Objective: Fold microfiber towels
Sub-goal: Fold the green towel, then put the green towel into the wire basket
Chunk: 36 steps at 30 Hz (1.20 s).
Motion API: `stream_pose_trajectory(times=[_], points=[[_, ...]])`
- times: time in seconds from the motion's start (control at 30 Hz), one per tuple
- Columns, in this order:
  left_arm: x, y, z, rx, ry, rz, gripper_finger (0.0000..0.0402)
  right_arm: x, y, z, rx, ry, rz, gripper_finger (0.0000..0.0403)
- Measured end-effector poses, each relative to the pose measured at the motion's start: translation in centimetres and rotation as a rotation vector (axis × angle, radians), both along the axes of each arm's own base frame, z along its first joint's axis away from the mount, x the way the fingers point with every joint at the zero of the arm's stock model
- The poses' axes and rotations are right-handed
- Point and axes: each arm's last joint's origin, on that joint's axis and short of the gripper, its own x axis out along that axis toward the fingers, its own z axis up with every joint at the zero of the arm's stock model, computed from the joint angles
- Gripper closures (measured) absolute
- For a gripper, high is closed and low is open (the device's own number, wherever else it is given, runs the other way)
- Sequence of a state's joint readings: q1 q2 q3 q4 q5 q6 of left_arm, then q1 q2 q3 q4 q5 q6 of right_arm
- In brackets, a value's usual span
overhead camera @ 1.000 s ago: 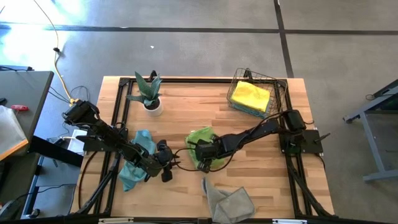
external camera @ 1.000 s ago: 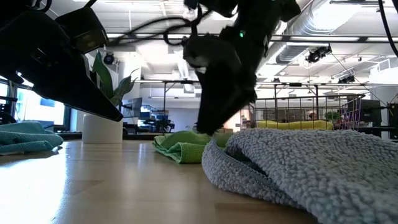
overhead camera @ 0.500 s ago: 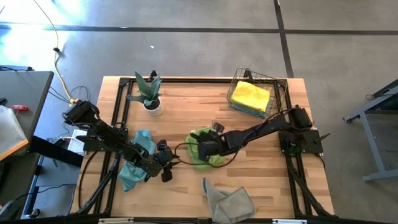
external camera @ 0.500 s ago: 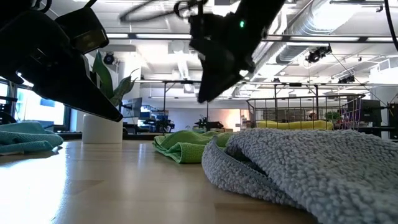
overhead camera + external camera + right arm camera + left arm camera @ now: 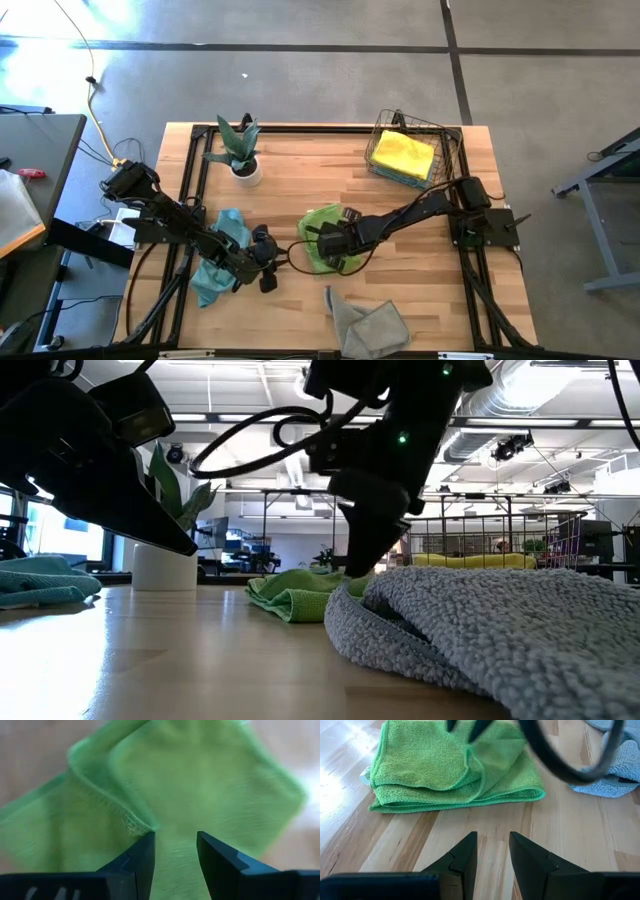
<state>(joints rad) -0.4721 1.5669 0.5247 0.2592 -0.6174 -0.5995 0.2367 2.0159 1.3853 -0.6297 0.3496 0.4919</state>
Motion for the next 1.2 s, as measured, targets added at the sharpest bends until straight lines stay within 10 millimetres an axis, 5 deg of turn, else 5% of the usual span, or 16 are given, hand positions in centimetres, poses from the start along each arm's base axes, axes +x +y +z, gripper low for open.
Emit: stream_pose_trajectory(times=[0.43, 0.6, 0.87, 1.2], points=[[0.0, 0.0, 0.0, 0.000, 0.000, 0.000, 0.0298, 1.9, 3.8, 1.4, 0.550, -0.179, 0.349, 0.0265], [0.0, 0.0, 0.0, 0.000, 0.000, 0.000, 0.0298, 1.7, 3.5, 1.6, 0.526, -0.167, 0.303, 0.0265], [0.0, 0.1, 0.1, 0.018, -0.018, 0.025, 0.0298, 1.4, 2.1, 1.1, 0.162, -0.181, 0.104, 0.0265], [0.2, 0.3, 0.4, 0.082, -0.084, 0.117, 0.0298, 1.0, 4.2, 1.1, 0.261, -0.175, 0.164, 0.0265]])
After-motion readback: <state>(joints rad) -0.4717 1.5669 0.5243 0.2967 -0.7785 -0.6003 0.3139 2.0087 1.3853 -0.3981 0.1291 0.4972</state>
